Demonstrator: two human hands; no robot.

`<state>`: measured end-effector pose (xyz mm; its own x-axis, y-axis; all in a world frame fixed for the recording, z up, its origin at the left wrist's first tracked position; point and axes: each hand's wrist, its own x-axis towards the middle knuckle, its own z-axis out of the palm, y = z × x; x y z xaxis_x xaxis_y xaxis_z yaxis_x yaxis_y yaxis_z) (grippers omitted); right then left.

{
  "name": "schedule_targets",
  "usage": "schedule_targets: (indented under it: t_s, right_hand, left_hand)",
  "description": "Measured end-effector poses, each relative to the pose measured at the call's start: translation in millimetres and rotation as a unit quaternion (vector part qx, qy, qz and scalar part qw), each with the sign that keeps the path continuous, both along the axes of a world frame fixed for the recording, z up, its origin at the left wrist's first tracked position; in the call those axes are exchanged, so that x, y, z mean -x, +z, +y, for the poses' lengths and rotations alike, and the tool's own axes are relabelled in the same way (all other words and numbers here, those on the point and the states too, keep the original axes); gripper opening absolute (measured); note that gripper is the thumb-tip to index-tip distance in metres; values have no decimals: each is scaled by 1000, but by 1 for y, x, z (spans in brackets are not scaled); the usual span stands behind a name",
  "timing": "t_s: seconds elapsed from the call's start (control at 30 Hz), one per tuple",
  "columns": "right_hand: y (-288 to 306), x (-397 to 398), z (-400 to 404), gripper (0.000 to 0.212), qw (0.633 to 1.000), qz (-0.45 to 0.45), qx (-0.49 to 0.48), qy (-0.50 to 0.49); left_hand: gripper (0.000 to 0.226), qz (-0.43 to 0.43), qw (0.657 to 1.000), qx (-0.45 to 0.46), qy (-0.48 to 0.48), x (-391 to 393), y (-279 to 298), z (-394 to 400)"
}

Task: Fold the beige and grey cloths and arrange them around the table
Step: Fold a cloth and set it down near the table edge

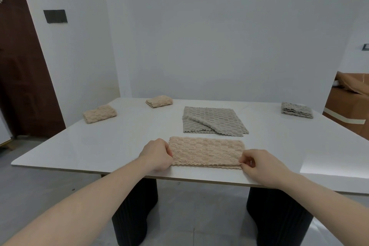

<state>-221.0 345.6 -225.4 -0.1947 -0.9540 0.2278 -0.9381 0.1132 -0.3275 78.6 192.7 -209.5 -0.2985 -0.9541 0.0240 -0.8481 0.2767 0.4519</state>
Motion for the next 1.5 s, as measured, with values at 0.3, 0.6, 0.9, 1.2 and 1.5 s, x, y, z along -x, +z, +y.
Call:
schedule_targets:
  t_s: [0.3,0.6,0.9,1.2,1.5]
  right_hand:
    - [2,-7,8,4,999,-32,-16,-24]
    - [14,-21,-30,24,984,-135,99,-65]
    - [-25,-31,-81,61,992,29,-107,-62]
    - [-28,-4,-115,63,992,39,-108,-45]
    - [-26,12,-133,67,991,30,-121,-38]
  left_hand:
    - [13,-12,999,31,5,2,0,10]
    - [30,21,979,130,-153,36,2,16]
    - [73,-135,972,46,-184,74,-25,-8]
    - [82,-148,974,56,-161,89,-36,-43]
    - [88,-137,983,-5,-123,81,-28,-76]
